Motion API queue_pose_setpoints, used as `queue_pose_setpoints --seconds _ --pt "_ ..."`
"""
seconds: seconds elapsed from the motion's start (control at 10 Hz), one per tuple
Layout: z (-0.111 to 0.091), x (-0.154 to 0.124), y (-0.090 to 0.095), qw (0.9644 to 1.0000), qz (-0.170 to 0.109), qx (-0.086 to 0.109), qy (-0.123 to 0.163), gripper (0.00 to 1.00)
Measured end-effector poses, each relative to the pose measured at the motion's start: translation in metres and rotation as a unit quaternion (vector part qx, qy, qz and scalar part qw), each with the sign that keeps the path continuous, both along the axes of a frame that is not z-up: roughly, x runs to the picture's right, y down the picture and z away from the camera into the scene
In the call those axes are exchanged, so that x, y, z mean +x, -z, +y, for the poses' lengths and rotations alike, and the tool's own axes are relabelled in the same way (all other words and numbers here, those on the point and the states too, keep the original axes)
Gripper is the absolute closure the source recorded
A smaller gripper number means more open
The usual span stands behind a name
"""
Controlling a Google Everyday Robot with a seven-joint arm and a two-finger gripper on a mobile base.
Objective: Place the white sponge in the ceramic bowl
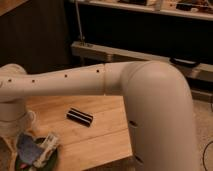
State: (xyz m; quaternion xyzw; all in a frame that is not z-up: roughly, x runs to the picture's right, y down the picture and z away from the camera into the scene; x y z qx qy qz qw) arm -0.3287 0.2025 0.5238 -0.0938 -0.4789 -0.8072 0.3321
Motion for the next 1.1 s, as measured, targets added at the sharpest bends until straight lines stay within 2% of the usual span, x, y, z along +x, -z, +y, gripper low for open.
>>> queue_pose_setpoints --seconds 0.2,0.6,0.9,1.1 --pt "0.015 -0.009 -0.007 0.9999 -0.003 0.013 0.008 1.00" --pt "0.036 -0.013 -0.041 0.9999 -0.007 0.012 0.000 1.00" --pt "0.047 -0.022 -0.044 0.9996 -0.025 0.010 0.002 1.00" --pt "0.058 -0.030 -0.045 0.9993 -0.036 0.004 0.002 0.86"
